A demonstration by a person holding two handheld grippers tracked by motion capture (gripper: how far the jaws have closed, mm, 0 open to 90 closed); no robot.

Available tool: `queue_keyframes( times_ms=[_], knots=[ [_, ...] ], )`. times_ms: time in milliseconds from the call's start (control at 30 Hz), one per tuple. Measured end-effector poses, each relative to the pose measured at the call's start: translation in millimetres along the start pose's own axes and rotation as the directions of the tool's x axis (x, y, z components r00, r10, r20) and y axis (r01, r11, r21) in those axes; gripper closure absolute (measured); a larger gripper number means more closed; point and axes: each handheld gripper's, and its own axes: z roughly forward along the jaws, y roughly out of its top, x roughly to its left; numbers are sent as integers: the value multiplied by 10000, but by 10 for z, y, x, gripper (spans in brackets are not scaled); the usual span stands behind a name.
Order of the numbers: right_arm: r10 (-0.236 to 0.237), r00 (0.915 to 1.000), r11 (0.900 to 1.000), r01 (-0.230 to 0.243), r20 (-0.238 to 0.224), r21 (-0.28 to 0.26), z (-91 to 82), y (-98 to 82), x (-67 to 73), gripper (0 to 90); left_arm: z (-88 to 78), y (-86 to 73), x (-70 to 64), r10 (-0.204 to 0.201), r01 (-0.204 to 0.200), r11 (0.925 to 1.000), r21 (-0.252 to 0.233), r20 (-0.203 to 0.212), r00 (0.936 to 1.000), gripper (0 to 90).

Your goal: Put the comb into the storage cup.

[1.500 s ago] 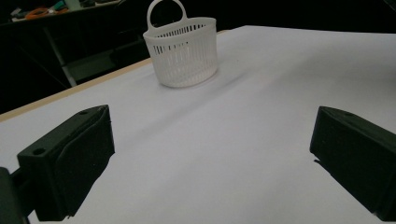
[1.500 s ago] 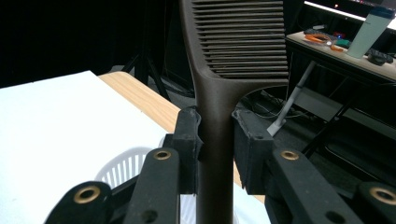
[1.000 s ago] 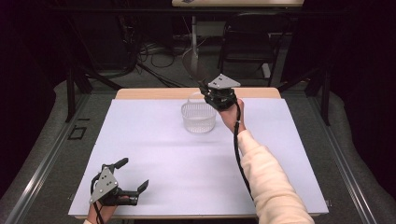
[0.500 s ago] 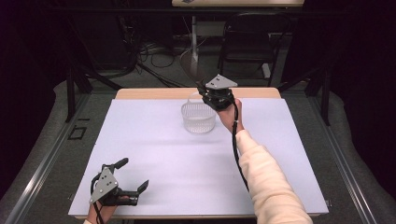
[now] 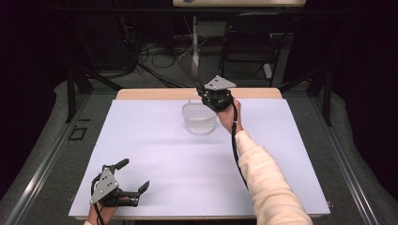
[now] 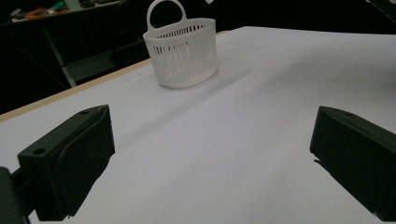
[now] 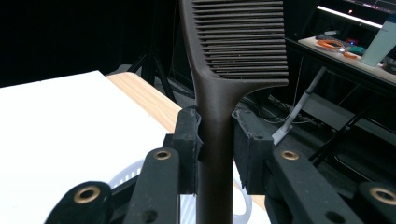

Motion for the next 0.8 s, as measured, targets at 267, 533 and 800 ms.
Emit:
queue_keyframes(
  times_ms=[267,533,800],
  knots=[
    [-6,10000,10000,6,-66,83,34,-15,15,725,0,-1,-1,-34,34,10000,-4,-13,10000,0],
    [54,9999,9999,-53,-137,94,66,-36,24,725,0,-1,-2,-44,44,10000,-15,-2,10000,0],
    [9,9996,9999,-4,-298,164,100,-60,35,725,-2,-2,-1,-45,45,10000,-16,5,10000,0]
  ],
)
